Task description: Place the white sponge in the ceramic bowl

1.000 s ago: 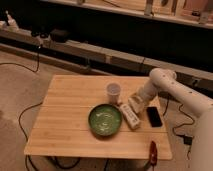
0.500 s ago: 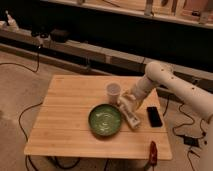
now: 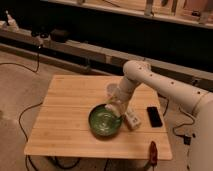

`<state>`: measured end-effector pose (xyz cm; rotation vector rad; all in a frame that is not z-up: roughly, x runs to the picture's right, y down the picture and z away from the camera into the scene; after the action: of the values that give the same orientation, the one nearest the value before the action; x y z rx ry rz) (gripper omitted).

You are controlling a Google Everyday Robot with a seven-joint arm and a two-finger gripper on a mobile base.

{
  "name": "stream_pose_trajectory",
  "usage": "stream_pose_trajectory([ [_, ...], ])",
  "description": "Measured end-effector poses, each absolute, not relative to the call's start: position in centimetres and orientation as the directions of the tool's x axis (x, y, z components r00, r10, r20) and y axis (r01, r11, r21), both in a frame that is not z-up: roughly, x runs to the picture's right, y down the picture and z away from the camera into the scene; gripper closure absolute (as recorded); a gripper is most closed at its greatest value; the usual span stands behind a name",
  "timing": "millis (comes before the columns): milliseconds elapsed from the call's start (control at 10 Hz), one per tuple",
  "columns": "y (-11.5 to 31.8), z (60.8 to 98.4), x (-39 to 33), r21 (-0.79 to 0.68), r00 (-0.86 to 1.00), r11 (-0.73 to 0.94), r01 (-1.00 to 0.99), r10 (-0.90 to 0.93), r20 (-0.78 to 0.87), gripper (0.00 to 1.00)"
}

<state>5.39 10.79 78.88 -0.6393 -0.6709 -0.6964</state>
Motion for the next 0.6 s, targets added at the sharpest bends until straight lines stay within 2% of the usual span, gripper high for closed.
stream_pose_trajectory([
  [200, 10.28, 79.64, 4.39, -0.309, 0.596, 0.602, 0.736, -0.362, 0.717, 0.35],
  [600, 10.23, 79.73, 4.42, -0.309, 0.599, 0.604, 0.735, -0.362, 0.715, 0.33],
])
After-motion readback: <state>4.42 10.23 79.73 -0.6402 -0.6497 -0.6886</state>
